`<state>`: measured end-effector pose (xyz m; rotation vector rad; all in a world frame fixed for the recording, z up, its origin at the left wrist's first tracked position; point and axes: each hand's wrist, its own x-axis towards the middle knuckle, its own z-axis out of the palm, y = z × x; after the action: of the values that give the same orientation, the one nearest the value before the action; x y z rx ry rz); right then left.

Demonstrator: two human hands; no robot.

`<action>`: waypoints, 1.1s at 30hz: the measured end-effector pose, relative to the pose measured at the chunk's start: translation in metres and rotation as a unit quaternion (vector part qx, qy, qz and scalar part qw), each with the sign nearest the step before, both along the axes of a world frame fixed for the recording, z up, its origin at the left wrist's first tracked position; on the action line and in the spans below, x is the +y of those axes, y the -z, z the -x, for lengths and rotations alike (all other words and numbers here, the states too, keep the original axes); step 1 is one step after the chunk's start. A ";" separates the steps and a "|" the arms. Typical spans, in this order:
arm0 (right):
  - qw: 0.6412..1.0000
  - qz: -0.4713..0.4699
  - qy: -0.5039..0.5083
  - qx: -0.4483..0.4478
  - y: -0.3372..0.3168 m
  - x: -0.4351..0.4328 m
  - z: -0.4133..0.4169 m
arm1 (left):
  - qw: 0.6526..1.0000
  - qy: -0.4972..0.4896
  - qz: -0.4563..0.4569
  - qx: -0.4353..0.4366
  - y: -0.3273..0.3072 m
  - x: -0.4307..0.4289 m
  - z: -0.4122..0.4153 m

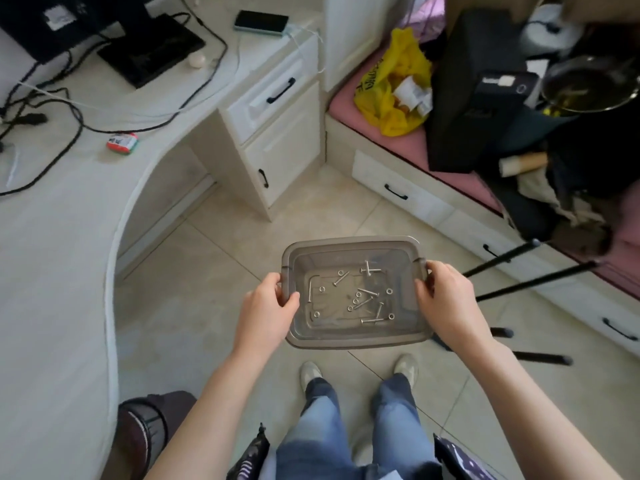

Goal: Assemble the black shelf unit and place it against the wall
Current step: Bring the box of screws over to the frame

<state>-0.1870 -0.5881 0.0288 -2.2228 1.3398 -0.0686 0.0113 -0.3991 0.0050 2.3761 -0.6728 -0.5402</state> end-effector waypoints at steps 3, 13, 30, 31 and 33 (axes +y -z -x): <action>1.000 -0.007 0.021 -0.001 0.002 -0.020 0.038 | 1.000 0.023 -0.004 -0.012 0.000 -0.032 0.029; 0.998 -0.032 0.053 -0.010 -0.001 -0.108 0.174 | 0.999 0.043 -0.014 -0.022 0.014 -0.145 0.149; 0.966 -0.029 0.257 -0.022 0.010 -0.157 0.319 | 0.974 0.227 -0.022 0.009 0.015 -0.287 0.260; 0.961 -0.029 0.274 -0.023 0.012 -0.157 0.324 | 0.972 0.235 -0.025 0.014 0.016 -0.292 0.264; 0.952 -0.030 0.303 -0.026 0.016 -0.157 0.332 | 0.968 0.250 -0.029 0.024 0.018 -0.303 0.270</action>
<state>-0.5189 -0.7448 0.0128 -1.6719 1.9157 -0.3006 -0.2588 -0.7023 -0.0129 2.2310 -1.2608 -0.8327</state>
